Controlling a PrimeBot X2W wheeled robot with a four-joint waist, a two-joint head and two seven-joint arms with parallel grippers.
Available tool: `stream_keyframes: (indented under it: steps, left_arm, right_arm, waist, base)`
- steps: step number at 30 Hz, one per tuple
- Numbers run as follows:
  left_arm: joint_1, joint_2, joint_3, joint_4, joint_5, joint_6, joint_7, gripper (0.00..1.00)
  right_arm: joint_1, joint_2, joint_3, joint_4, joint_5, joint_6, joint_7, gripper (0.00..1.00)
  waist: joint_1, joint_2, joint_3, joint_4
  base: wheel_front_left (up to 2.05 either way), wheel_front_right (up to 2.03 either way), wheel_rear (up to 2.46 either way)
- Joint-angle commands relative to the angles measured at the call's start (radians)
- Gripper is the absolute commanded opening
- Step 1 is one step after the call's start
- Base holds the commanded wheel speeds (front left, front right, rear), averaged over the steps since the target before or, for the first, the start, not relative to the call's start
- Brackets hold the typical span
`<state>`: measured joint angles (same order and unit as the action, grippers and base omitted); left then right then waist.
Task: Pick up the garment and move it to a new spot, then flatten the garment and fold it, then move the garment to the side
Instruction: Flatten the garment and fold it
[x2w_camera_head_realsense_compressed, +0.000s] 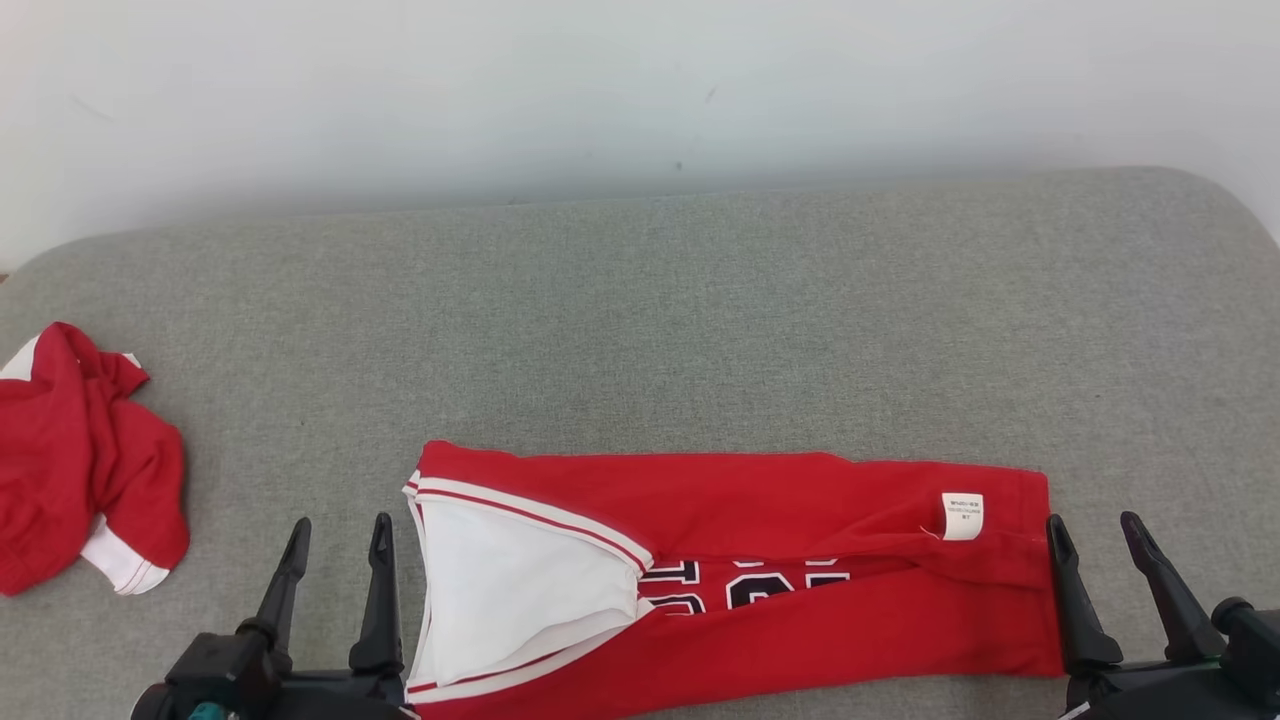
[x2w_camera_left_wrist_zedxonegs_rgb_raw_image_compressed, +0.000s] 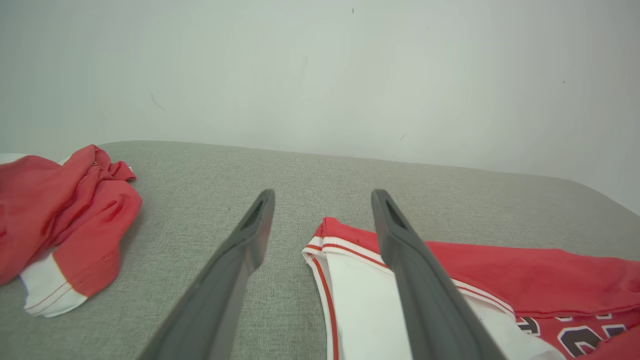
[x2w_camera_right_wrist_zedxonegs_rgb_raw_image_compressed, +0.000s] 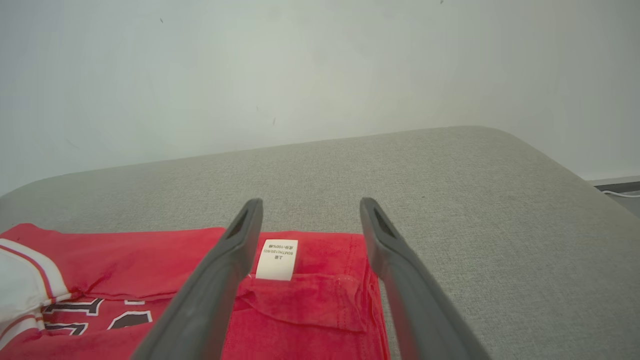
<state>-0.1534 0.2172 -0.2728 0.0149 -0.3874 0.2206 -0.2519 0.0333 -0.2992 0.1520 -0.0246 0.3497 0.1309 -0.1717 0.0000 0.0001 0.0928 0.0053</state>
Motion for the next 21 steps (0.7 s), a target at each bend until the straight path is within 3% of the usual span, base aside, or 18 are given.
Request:
stream_keyframes:
  steps: [1, 12, 21]
  left_arm:
    - [-0.011, 0.001, -0.003, 0.009, 0.006, -0.006, -0.006, 1.0]
    - [-0.03, -0.005, -0.008, 0.018, 0.006, -0.008, -0.007, 1.0]
    - [-0.054, -0.012, -0.021, 0.017, 0.016, -0.009, -0.009, 1.0]
  right_arm:
    - [0.011, -0.001, -0.002, 0.0, -0.005, 0.0, 0.002, 1.0]
    - [-0.004, -0.005, -0.022, 0.003, -0.007, 0.0, 0.011, 1.0]
    - [-0.052, -0.031, -0.051, 0.085, 0.015, 0.0, 0.014, 1.0]
  waist:
    - [0.0, -0.0001, 0.002, 0.006]
    - [0.0, -0.0001, 0.02, 0.025]
    - [0.0, -0.0001, 0.055, 0.04]
  base:
    - [0.0, 0.0, 0.0]
    - [0.0, 0.0, 0.0]
    - [0.0, 0.0, 0.0]
